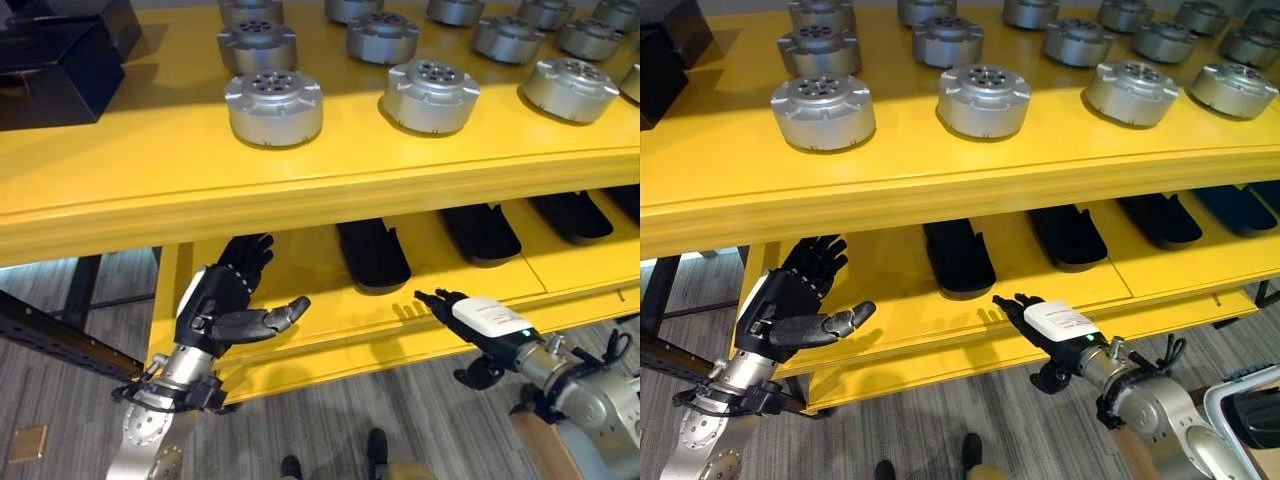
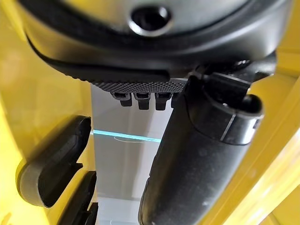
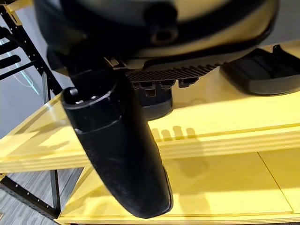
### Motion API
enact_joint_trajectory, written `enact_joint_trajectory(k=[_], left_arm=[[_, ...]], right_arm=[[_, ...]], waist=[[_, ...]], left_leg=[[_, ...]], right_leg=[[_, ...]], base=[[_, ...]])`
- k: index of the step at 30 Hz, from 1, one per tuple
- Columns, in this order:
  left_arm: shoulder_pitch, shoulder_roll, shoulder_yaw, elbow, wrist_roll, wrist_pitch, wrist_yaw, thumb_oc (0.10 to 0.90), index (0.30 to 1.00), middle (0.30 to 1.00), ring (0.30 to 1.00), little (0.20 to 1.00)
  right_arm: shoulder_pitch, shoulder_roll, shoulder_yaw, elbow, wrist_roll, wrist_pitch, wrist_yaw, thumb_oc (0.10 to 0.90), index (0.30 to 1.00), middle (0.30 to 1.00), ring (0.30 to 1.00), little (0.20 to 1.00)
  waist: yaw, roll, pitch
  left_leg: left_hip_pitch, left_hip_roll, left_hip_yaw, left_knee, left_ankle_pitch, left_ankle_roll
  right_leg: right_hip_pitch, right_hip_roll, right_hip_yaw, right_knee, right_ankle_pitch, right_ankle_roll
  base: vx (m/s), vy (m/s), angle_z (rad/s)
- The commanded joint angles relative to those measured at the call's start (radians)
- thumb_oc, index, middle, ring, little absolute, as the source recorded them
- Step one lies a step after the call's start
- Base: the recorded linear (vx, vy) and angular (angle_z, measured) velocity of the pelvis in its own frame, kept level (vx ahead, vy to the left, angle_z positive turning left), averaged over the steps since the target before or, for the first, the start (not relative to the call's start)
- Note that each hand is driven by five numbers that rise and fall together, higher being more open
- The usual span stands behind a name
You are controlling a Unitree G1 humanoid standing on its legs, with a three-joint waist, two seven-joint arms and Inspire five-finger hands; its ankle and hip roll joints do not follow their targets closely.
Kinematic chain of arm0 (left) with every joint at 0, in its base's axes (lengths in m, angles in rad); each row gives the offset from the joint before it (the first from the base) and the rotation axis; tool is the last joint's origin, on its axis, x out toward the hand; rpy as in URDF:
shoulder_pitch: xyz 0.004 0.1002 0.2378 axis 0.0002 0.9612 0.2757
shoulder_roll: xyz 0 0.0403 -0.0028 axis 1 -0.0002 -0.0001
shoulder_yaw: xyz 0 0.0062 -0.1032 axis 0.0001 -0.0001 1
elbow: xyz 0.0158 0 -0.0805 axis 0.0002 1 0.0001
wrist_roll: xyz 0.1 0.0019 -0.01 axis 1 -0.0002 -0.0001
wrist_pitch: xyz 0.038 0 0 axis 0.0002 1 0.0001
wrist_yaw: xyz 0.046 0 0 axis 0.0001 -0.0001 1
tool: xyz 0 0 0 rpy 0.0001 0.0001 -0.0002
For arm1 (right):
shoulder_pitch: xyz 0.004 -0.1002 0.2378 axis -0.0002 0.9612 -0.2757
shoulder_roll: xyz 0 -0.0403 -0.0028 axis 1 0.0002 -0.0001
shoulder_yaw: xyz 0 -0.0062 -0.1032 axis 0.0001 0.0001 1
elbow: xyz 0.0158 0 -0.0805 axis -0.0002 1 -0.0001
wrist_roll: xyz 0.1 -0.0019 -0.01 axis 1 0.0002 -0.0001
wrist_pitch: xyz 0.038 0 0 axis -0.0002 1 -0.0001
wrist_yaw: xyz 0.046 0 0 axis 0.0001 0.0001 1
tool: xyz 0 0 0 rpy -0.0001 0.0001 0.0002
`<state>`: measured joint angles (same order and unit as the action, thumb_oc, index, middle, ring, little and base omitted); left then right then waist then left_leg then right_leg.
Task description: Move parts from the plastic box to the shelf.
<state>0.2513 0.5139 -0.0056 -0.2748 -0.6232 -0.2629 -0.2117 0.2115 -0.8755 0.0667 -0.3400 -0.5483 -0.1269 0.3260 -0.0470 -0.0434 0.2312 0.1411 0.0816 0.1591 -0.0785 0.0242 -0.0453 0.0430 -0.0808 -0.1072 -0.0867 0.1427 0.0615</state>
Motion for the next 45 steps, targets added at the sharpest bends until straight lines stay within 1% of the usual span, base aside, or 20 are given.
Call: enact_joint_trajectory(k=[1, 7, 8, 9, 16, 22, 25, 27, 34, 36, 41, 45], left_arm=[[-0.085, 0.044, 0.011, -0.051, -0.028, -0.112, -0.012, 0.900, 1.000, 1.000, 1.000, 1.000], [-0.086, 0.041, 0.005, -0.042, -0.028, -0.114, -0.019, 0.900, 1.000, 1.000, 1.000, 1.000], [-0.087, 0.040, 0.002, -0.041, -0.027, -0.115, -0.018, 0.900, 1.000, 1.000, 1.000, 1.000], [-0.092, 0.039, -0.002, -0.039, -0.026, -0.115, -0.017, 0.900, 1.000, 1.000, 1.000, 1.000], [-0.102, 0.038, -0.016, -0.030, -0.013, -0.107, -0.018, 0.900, 1.000, 1.000, 1.000, 1.000], [-0.106, 0.031, -0.028, -0.023, -0.016, -0.114, -0.031, 0.900, 1.000, 1.000, 1.000, 1.000], [-0.113, 0.028, -0.032, -0.020, -0.015, -0.110, -0.034, 0.900, 1.000, 1.000, 1.000, 1.000], [-0.119, 0.030, -0.038, -0.011, -0.018, -0.109, -0.038, 0.900, 1.000, 1.000, 1.000, 1.000], [-0.120, 0.028, -0.052, -0.014, -0.012, -0.104, -0.039, 0.900, 1.000, 1.000, 1.000, 1.000], [-0.122, 0.027, -0.054, -0.011, -0.011, -0.104, -0.042, 0.900, 1.000, 1.000, 1.000, 1.000], [-0.119, 0.028, -0.052, -0.008, -0.014, -0.105, -0.048, 0.900, 1.000, 1.000, 1.000, 1.000], [-0.128, 0.029, -0.057, -0.004, -0.011, -0.100, -0.053, 0.900, 1.000, 1.000, 1.000, 1.000]], right_arm=[[-0.139, -0.032, 0.015, -0.016, 0.065, -0.037, -0.041, 0.900, 1.000, 1.000, 1.000, 1.000], [-0.153, -0.034, 0.045, -0.001, 0.050, -0.035, -0.060, 0.900, 1.000, 1.000, 1.000, 1.000], [-0.161, -0.033, 0.052, 0.011, 0.048, -0.043, -0.070, 0.900, 1.000, 1.000, 1.000, 1.000], [-0.180, -0.032, 0.067, 0.024, 0.067, -0.069, -0.076, 0.900, 1.000, 1.000, 1.000, 1.000], [-0.218, -0.018, 0.093, 0.046, 0.036, -0.060, -0.118, 0.900, 1.000, 1.000, 1.000, 1.000], [-0.262, 0.000, 0.139, 0.083, 0.011, -0.055, -0.120, 0.900, 1.000, 1.000, 1.000, 1.000], [-0.283, 0.008, 0.159, 0.109, 0.023, -0.073, -0.122, 0.900, 1.000, 1.000, 1.000, 1.000], [-0.294, 0.006, 0.169, 0.115, -0.002, -0.062, -0.124, 0.900, 1.000, 1.000, 1.000, 1.000], [-0.325, 0.005, 0.204, 0.141, -0.015, -0.042, -0.106, 0.900, 1.000, 1.000, 1.000, 1.000], [-0.331, 0.002, 0.217, 0.156, -0.024, -0.045, -0.108, 0.900, 1.000, 1.000, 1.000, 1.000], [-0.327, -0.003, 0.218, 0.152, -0.007, -0.046, -0.090, 0.900, 1.000, 1.000, 1.000, 1.000], [-0.325, 0.002, 0.227, 0.168, -0.017, -0.047, -0.104, 0.900, 1.000, 1.000, 1.000, 1.000]], waist=[[0.012, -0.019, -0.035], [0.023, -0.020, -0.033], [0.025, -0.020, -0.032], [0.029, -0.019, -0.031], [0.037, -0.016, -0.030], [0.048, -0.011, -0.031], [0.053, -0.010, -0.031], [0.056, -0.010, -0.030], [0.066, -0.011, -0.028], [0.068, -0.011, -0.028], [0.068, -0.011, -0.025], [0.068, -0.011, -0.020]], left_leg=[[-0.027, 0.044, -0.048, 0.017, -0.033, -0.005], [-0.032, 0.044, -0.059, 0.023, -0.033, -0.004], [-0.033, 0.044, -0.061, 0.025, -0.034, -0.004], [-0.034, 0.044, -0.063, 0.026, -0.034, -0.004], [-0.038, 0.046, -0.067, 0.031, -0.033, -0.005], [-0.039, 0.046, -0.073, 0.037, -0.036, -0.006], [-0.040, 0.046, -0.077, 0.039, -0.036, -0.005], [-0.044, 0.046, -0.079, 0.043, -0.037, -0.006], [-0.042, 0.047, -0.084, 0.047, -0.040, -0.007], [-0.042, 0.048, -0.085, 0.048, -0.040, -0.007], [-0.047, 0.049, -0.087, 0.054, -0.040, -0.007], [-0.050, 0.050, -0.090, 0.061, -0.042, -0.007]], right_leg=[[0.067, -0.062, 0.011, 0.074, -0.150, 0.063], [0.067, -0.064, -0.001, 0.086, -0.158, 0.060], [0.068, -0.065, -0.004, 0.088, -0.159, 0.060], [0.069, -0.065, -0.007, 0.088, -0.161, 0.059], [0.069, -0.063, -0.018, 0.097, -0.166, 0.056], [0.072, -0.064, -0.026, 0.100, -0.172, 0.053], [0.073, -0.065, -0.029, 0.101, -0.173, 0.053], [0.071, -0.066, -0.029, 0.104, -0.174, 0.053], [0.074, -0.066, -0.034, 0.106, -0.177, 0.052], [0.074, -0.066, -0.035, 0.106, -0.178, 0.051], [0.070, -0.066, -0.036, 0.115, -0.181, 0.050], [0.068, -0.067, -0.037, 0.125, -0.185, 0.049]], base=[[0.00, 0.000, 0.00], [0.01, -0.005, 0.04], [0.03, -0.015, 0.04], [0.00, 0.000, 0.00], [0.01, -0.006, 0.05], [0.01, 0.002, 0.03], [0.00, 0.000, 0.00], [0.00, 0.000, 0.00], [0.01, -0.005, 0.03], [0.02, -0.011, 0.04], [0.00, 0.000, 0.00], [0.00, 0.000, 0.00]])
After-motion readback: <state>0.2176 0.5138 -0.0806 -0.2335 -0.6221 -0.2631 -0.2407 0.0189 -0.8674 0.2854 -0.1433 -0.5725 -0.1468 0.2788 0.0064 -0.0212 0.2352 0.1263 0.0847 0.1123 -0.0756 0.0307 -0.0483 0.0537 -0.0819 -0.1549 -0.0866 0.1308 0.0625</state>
